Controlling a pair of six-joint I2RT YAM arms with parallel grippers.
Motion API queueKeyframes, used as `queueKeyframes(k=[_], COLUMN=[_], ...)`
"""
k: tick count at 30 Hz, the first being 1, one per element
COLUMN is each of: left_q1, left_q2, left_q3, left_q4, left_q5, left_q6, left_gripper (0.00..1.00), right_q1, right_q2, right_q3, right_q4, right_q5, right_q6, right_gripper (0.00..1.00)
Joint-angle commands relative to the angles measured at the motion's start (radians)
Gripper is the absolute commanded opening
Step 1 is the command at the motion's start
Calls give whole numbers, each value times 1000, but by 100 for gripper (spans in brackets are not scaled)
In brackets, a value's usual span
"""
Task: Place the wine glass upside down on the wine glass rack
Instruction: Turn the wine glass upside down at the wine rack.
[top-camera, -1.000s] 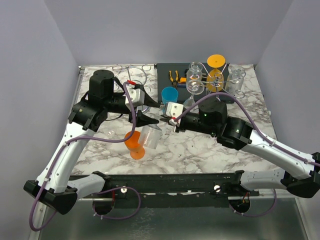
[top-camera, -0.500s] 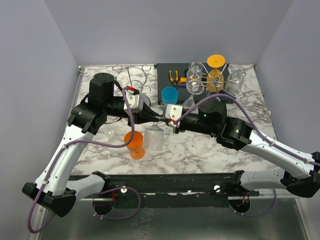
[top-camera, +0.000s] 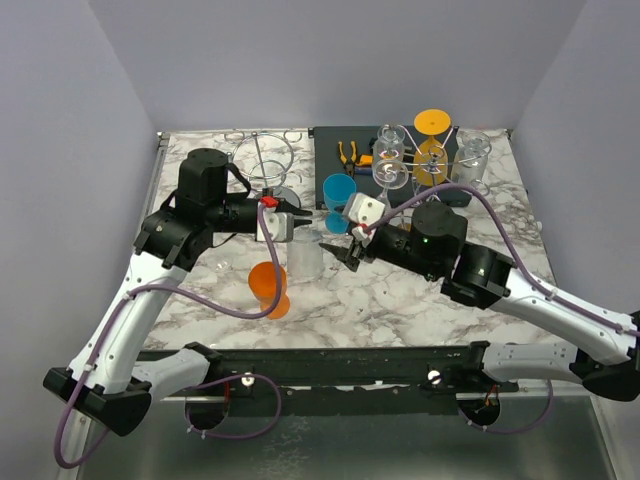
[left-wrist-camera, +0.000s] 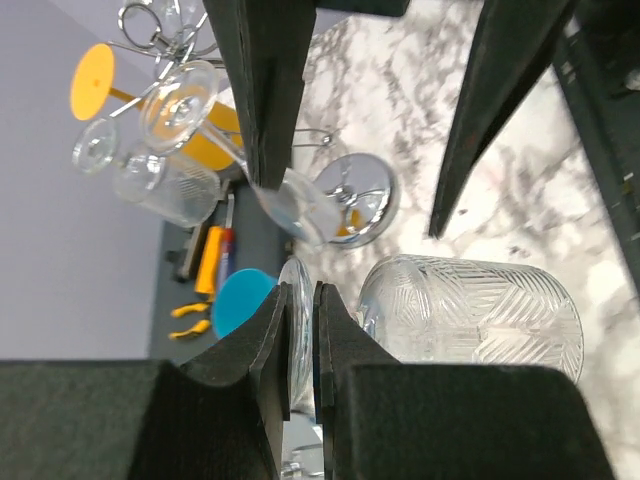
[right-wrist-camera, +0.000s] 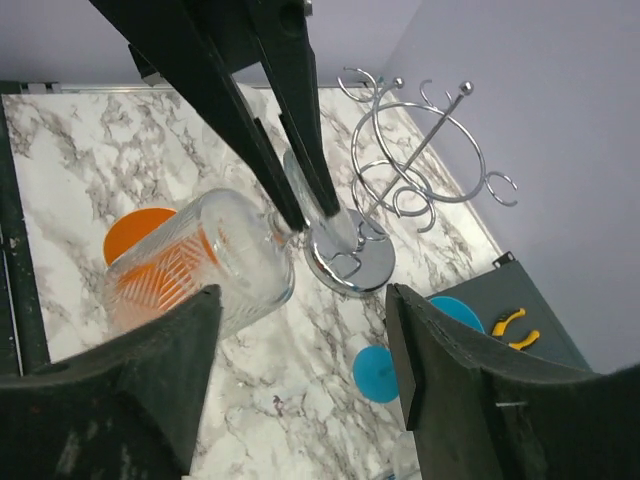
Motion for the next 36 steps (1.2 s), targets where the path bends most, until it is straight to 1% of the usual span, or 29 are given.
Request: queueKeyframes(k=[1,3,4,5,7,9,14,19,20,23,30,34,36], left_q1=[1,0,0,0,0,0,-1,-1,-1,-1,-1,-1,-1], left_q2=[-47,-66,-75,-84,-105,-129,-190,-234,-240,-254,-284,-290,-290], left_q3=[19,11,8,3,-8,-20,-58,-81,-83,-85,-107,-111,-111], left_q4=[21,43,51,59,82,130,225,245,245,247,250,251,250], left_q5=[-47,-48,-45,-43,-34,-19,1,7,9,20,41,47,52], left_q6=[268,308,326,349,389,397,436,505,514,519,549,546,542], left_gripper=[0,0,0,0,0,0,0,0,0,0,0,0,0], right_q1=[7,6,6,6,6,7,6,6,7,6,7,7,7], right_q2=[-81,-106,-117,-123,-127,-124,-99,-46,-33,4,111,138,135], right_q3=[-65,-77,-83,-88,-104,-133,-216,-241,-244,-257,-218,-204,-217], right_q4=[44,47,51,57,84,140,363,537,559,634,658,691,728], right_q5=[108,115,96,77,40,13,-84,-130,-130,-134,-123,-129,-129], right_q6=[128,187,212,239,288,328,397,416,444,438,429,429,429], right_gripper=[76,88,97,100,100,100,100,100,100,100,100,100,97])
